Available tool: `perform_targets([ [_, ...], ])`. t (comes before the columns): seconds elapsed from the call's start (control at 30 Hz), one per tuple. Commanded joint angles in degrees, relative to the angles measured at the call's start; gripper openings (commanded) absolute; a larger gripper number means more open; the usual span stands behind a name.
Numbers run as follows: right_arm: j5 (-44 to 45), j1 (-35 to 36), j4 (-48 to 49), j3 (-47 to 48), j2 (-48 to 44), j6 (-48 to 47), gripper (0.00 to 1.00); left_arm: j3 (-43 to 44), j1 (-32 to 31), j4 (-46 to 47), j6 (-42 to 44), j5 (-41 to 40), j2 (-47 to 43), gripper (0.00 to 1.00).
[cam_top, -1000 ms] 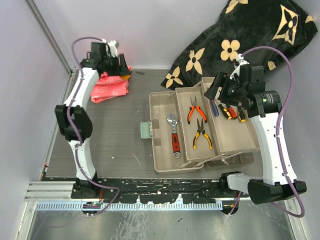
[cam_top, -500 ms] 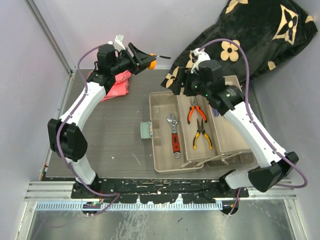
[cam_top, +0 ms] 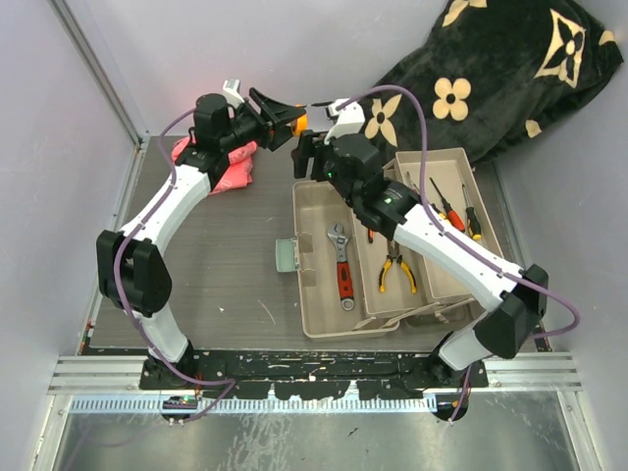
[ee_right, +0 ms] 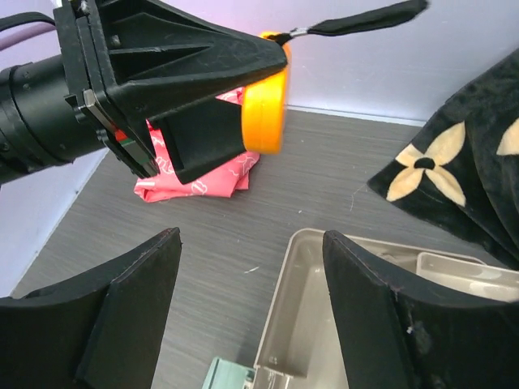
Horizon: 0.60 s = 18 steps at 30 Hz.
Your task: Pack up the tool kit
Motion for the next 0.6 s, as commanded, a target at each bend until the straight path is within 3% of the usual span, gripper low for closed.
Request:
perform_targets([
  [0.0, 4.62, 1.22, 9.46, 3.24, 2.27, -2.55, 0.75, -0.69, 0.14, 6.97, -3.52, 0.45, -3.77, 0.31],
  [0.57, 7.46, 1.31, 16.06, 1.9, 4.51, -3.99, 0.7, -1.2, -0.97, 8.24, -5.36, 2.32, -5.74, 0.31],
])
